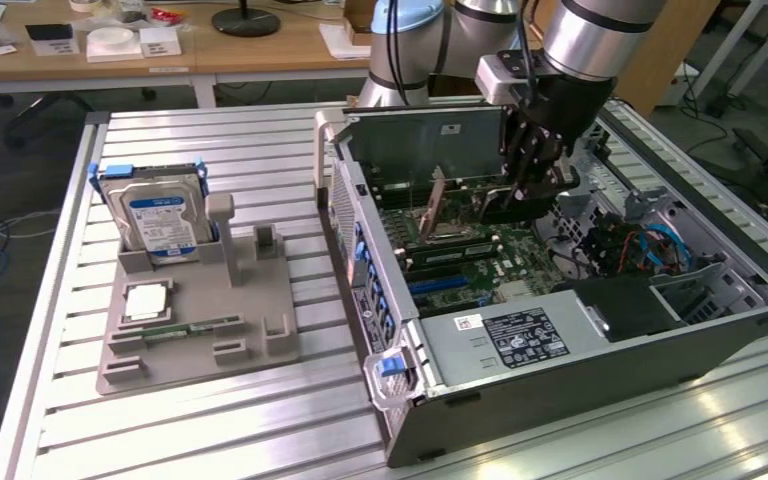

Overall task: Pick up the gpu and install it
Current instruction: 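Insert the gpu into the slot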

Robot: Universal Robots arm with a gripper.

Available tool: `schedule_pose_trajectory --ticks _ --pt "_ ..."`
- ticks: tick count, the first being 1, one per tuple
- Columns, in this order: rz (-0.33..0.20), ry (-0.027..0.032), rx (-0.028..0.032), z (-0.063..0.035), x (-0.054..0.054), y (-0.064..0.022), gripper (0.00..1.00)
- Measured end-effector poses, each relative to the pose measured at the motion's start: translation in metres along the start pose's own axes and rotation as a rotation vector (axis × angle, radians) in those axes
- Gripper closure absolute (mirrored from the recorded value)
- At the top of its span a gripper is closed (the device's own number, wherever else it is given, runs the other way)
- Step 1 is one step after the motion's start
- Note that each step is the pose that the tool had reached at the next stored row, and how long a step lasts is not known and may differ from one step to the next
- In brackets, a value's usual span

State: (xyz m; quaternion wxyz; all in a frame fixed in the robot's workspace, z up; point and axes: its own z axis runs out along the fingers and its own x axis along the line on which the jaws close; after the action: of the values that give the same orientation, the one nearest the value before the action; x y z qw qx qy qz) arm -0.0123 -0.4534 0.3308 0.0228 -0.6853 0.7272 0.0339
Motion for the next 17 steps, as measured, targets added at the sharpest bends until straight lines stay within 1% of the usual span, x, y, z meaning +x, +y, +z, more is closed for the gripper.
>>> schedule_pose_trajectory --ticks 3,8,11,17 --pt "0.0 -0.0003 0.0001 0.0006 0.0 0.0 0.74" --pt "0.0 -0.0001 0.0 0.0081 0.001 -0.0002 0.74" --pt "0.0 -0.0001 0.0 0.0106 0.001 -0.0002 0.74" --pt "0.0 0.0 0.0 0.0114 0.001 -0.0002 0.74"
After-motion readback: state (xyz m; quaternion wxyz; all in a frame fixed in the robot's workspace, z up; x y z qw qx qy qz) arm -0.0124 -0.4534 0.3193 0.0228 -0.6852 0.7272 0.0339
